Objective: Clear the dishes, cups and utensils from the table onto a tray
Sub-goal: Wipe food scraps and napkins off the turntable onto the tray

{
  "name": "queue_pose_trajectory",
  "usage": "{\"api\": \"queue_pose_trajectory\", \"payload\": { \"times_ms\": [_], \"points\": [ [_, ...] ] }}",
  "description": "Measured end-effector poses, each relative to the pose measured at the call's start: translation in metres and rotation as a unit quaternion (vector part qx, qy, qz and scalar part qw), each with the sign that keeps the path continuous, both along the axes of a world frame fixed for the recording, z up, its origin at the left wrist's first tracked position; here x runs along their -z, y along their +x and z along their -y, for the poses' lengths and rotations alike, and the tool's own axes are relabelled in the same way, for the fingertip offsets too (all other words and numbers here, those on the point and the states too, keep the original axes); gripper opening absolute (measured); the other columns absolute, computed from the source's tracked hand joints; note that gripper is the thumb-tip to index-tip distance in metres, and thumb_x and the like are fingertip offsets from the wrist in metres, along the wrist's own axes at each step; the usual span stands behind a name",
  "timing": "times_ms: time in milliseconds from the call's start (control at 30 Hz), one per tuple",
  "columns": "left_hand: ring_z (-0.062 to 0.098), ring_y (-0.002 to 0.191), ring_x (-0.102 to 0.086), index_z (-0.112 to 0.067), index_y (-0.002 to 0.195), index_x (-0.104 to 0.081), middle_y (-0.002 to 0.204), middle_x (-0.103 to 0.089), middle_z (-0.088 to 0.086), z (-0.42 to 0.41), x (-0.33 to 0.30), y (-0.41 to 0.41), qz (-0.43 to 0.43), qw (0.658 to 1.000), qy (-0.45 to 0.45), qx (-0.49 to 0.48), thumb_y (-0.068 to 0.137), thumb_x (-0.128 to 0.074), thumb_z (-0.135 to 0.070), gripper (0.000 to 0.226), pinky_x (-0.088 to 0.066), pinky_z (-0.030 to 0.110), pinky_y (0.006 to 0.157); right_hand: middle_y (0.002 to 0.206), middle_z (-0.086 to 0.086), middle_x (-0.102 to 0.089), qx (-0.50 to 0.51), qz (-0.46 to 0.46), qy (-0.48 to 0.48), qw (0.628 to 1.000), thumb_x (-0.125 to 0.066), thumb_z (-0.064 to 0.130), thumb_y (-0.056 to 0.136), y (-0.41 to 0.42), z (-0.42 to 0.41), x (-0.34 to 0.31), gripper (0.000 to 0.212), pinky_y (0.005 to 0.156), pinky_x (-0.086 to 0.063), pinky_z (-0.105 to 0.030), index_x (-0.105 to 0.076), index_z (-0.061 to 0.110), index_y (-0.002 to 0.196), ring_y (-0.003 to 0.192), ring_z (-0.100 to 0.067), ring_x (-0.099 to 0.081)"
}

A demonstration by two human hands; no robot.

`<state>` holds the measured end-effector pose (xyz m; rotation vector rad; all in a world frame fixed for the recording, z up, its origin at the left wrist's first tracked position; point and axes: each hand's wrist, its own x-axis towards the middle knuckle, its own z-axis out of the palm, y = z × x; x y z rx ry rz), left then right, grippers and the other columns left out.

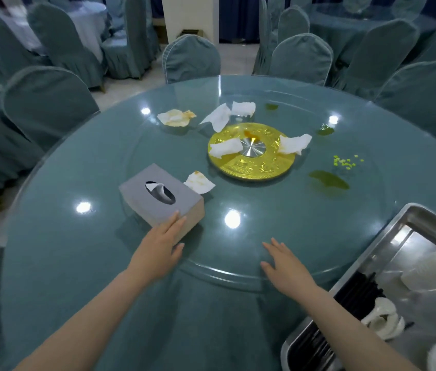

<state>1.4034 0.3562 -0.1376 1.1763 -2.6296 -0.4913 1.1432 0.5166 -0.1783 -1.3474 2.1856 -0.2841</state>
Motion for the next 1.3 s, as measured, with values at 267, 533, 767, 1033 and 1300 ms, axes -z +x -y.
{"api": "queue_pose_trajectory", "payload": {
  "times_ms": [267, 533, 767, 1033, 1300],
  "points": [
    [0.015, 0.13, -0.041, -0.02, 0.134, -0.052, 0.141, -0.049, -0.004, -0.006, -0.004, -0.02, -0.083, 0.996, -0.007, -0.023, 0.092, -0.055, -0.016, 0.043, -0.019, 0.018, 0.106, 0.158, 0.008, -0.018, -0.008, 0.059, -0.085, 0.995, -0.044, 0.031, 0.099, 0.008, 0.021, -0.021, 0.051, 0.113, -0.016, -0.023, -0.03, 0.029, 0.148, 0.144, -0.008, -0.018],
    [0.017, 0.143, -0.023, -0.017, 0.146, -0.036, 0.154, -0.031, 0.001, 0.022, -0.005, -0.02, -0.073, 0.988, 0.064, -0.116, 0.095, -0.052, -0.022, 0.054, -0.016, 0.029, 0.115, 0.139, -0.001, -0.051, 0.037, 0.018, -0.163, 0.986, -0.047, 0.03, 0.097, -0.019, 0.05, -0.052, 0.041, 0.099, -0.033, -0.025, -0.047, 0.018, 0.137, 0.125, -0.018, -0.048],
    [0.015, 0.145, -0.017, -0.02, 0.148, -0.029, 0.157, -0.024, -0.001, 0.051, -0.006, -0.039, -0.082, 0.985, 0.08, -0.127, 0.096, -0.05, -0.024, 0.057, -0.016, 0.032, 0.116, 0.137, -0.002, -0.053, 0.072, -0.041, -0.079, 0.993, -0.044, 0.034, 0.097, -0.066, 0.112, -0.07, 0.041, 0.095, -0.041, -0.035, -0.049, 0.019, 0.134, 0.123, -0.023, -0.049],
    [0.024, 0.138, -0.032, -0.026, 0.149, -0.026, 0.159, -0.015, -0.001, 0.093, 0.009, -0.057, -0.031, 0.987, 0.075, -0.137, 0.094, -0.052, -0.026, 0.061, -0.03, 0.038, 0.11, 0.146, -0.009, -0.041, 0.038, -0.066, 0.17, 0.983, -0.065, 0.035, 0.084, -0.099, 0.18, -0.044, 0.092, 0.1, -0.044, -0.038, -0.007, 0.016, 0.152, 0.129, -0.031, -0.044],
    [0.031, 0.142, -0.02, -0.03, 0.149, -0.026, 0.159, -0.01, 0.012, 0.136, 0.045, -0.066, 0.048, 0.985, 0.044, -0.16, 0.092, -0.052, -0.022, 0.063, -0.03, 0.044, 0.11, 0.109, -0.012, -0.061, 0.014, -0.149, -0.017, 0.989, -0.045, -0.001, 0.086, -0.11, 0.205, -0.026, 0.026, 0.067, -0.037, -0.027, -0.062, 0.007, 0.104, 0.095, -0.03, -0.058]
  ]
}}
